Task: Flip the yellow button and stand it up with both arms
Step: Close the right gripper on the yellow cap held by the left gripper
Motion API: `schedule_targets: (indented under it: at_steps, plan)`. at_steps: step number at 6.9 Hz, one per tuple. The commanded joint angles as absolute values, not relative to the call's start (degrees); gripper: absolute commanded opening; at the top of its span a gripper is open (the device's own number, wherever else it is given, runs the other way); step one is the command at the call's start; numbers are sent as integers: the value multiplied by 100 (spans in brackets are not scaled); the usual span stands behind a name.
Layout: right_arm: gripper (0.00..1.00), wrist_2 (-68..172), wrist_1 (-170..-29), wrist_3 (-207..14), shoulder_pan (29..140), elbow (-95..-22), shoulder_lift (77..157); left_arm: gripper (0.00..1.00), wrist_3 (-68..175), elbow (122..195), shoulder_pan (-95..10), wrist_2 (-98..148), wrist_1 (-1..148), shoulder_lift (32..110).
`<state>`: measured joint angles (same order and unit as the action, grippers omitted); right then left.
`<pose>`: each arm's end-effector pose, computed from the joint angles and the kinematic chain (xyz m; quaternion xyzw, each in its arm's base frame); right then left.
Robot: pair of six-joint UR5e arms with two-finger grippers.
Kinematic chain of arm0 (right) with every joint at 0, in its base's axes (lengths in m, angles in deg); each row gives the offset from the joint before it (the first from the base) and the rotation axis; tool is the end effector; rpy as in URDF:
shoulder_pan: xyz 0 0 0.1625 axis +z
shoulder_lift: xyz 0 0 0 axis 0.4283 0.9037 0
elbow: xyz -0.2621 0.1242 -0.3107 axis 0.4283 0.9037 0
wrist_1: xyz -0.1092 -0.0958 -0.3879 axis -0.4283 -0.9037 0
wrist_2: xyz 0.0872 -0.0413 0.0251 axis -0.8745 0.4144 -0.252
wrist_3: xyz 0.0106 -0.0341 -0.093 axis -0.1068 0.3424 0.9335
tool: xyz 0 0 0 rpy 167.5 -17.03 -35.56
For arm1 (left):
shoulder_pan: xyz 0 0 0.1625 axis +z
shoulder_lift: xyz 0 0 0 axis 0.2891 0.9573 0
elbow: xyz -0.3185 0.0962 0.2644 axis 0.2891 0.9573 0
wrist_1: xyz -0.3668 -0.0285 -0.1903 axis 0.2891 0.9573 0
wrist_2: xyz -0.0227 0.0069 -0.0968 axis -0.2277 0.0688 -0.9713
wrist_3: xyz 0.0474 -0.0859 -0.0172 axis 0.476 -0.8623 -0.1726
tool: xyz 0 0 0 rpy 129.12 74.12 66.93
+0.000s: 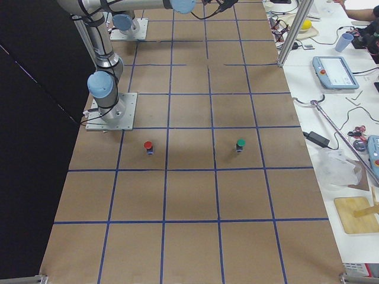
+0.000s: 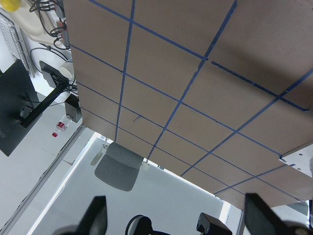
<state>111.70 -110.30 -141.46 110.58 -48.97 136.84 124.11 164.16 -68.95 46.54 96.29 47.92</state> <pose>0.1710 -0.5100 0.5771 0.4778 0.7562 0.1876 0.4057 -0.2007 -0.4421 0.4871 0.0016 -0.7071 0.0508 0.7053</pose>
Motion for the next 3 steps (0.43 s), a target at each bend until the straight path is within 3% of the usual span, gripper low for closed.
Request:
schedule_targets:
  at_steps: [1,3]
  plan:
    - [99,11189,-11015,-14212,11253,-5137,13846,18,12407,16417,-6906,4619,9626,4801]
    - [99,11181,-10998,-14247,11263,-5173,13916,18,12415,16418,-6889,4627,9618,4810]
